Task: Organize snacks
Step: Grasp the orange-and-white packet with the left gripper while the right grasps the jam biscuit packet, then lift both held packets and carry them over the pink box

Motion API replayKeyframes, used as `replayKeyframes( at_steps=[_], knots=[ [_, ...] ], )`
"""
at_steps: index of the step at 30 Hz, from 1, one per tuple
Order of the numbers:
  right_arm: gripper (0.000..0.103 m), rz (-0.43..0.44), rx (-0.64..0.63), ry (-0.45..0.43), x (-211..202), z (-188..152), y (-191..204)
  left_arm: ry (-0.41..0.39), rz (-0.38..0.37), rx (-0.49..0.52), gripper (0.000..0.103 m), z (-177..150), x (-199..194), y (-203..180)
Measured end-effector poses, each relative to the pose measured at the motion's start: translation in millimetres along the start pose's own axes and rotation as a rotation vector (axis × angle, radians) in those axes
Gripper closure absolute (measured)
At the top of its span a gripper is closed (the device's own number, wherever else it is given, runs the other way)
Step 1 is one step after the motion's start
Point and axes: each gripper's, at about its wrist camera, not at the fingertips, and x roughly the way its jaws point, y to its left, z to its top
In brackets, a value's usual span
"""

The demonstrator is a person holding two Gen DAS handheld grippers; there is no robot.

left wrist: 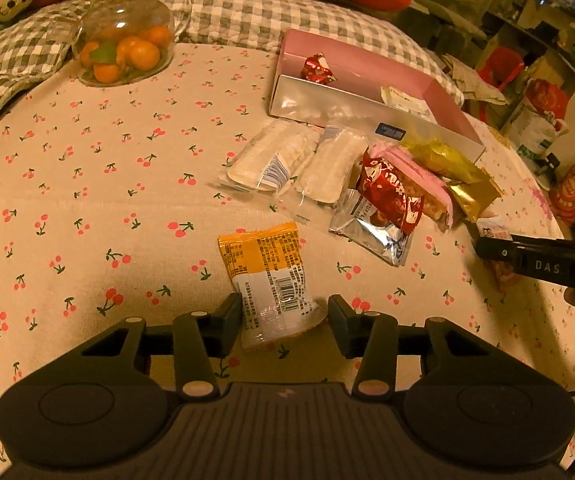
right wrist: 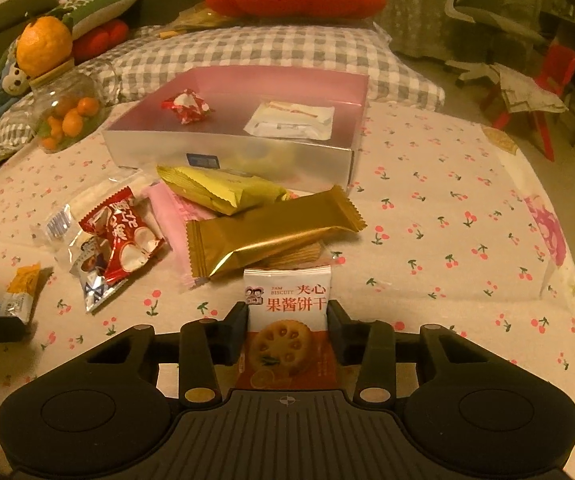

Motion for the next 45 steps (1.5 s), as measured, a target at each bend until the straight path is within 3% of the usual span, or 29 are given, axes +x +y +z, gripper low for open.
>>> replayKeyframes(
  at_steps=[9,10,11,16,22,27,34,37,40,41,42,45],
  knots=[
    [0.063,0.030,0.032,0.003,-8.4,5.0,0.7,-0.004,-0.015,-0.024,0.062,3.3,-2.9,2.4],
    [0.063,0.033,0.036,0.005,-9.0,5.3,0.6,-0.005,-0.016,-0.025,0.065,4.0,-3.1,2.5],
    [0.063,0.037,0.042,0.007,-9.9,5.7,0.3,-0.003,-0.021,-0.025,0.081,4.9,-3.0,2.4],
    [0.063,0.057,0.071,0.012,-15.6,7.7,-0.8,0.019,-0.029,-0.021,0.082,7.6,0.6,2.0],
    [0.063,0.082,0.093,0.011,-23.5,9.4,0.3,0.029,-0.009,-0.007,0.066,4.4,2.2,2.1],
    [0.064,0.119,0.066,0.026,-27.8,7.8,10.3,0.032,-0.017,0.027,0.046,2.0,3.9,-3.9],
    [0.063,0.162,0.029,0.038,-31.7,5.0,23.2,0.009,0.046,0.125,0.047,0.3,9.6,-17.5],
    [0.063,0.177,0.010,0.048,-31.9,3.2,29.5,0.000,0.072,0.136,0.052,2.8,11.8,-19.4],
    [0.063,0.184,-0.002,0.048,-32.2,3.2,34.6,-0.008,0.099,0.151,0.065,4.9,12.9,-21.0],
    [0.063,0.186,-0.003,0.047,-32.8,3.6,36.1,-0.010,0.101,0.145,0.075,5.3,12.5,-20.5],
    [0.063,0.188,-0.005,0.045,-33.4,4.1,37.3,-0.012,0.100,0.139,0.091,6.1,11.8,-19.7],
    [0.063,0.192,-0.008,0.036,-35.7,5.7,40.5,0.002,0.066,0.104,0.094,8.2,11.3,-16.6]
  ],
)
